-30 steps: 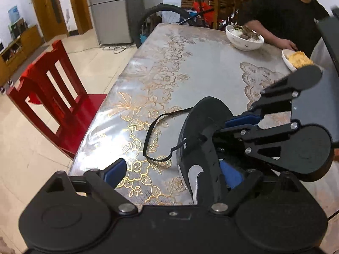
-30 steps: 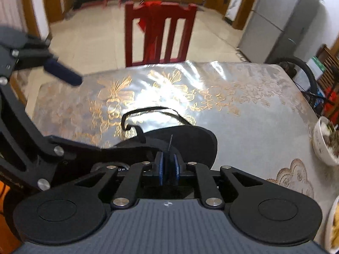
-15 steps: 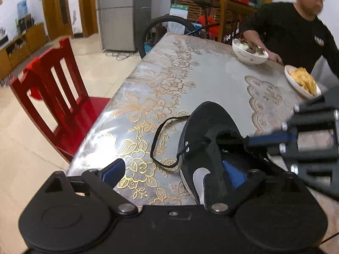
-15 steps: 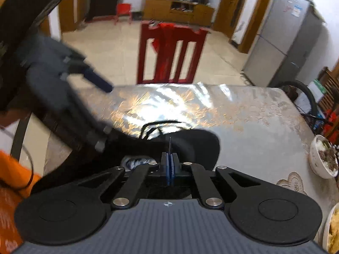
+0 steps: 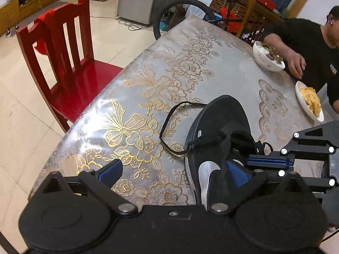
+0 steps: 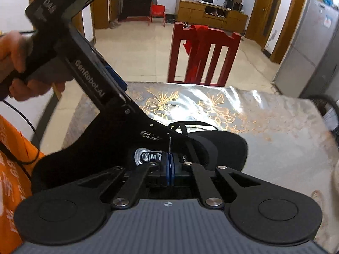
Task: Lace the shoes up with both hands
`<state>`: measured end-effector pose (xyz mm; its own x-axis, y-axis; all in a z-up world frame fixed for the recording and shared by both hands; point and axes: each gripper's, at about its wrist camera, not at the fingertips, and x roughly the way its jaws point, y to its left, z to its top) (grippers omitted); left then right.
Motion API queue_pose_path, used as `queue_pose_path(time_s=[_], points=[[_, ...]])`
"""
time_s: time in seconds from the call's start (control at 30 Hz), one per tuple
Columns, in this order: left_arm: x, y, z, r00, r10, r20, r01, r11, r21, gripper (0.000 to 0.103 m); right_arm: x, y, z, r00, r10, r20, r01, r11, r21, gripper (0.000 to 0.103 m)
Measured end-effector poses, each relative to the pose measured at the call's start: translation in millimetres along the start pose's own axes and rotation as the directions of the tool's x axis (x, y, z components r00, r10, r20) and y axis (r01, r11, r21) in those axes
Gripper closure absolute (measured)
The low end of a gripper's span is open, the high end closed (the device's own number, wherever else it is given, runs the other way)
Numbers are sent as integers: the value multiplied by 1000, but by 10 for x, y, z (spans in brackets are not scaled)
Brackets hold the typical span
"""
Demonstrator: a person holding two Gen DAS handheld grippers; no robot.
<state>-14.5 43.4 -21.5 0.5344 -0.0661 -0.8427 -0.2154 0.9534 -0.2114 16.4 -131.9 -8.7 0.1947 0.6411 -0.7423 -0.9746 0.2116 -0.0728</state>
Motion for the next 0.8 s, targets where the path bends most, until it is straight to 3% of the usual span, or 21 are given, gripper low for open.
queue_pose_path(time_s=[0.2,0.53,0.8], points=[[1,-9,3,1000,15,-10,-15,1000,-8,0,25,73,-43,999,7,50,-6,1000,-10,100],[13,-21,1,1000,14,-10,-15,1000,-6,0,78,-25,-59,1000,-4,19,3,998,69,99],[22,5,3,1000,7,-14,-8,1000,-15,0,34,11,-78,998,22,55,-25,998,54,99]])
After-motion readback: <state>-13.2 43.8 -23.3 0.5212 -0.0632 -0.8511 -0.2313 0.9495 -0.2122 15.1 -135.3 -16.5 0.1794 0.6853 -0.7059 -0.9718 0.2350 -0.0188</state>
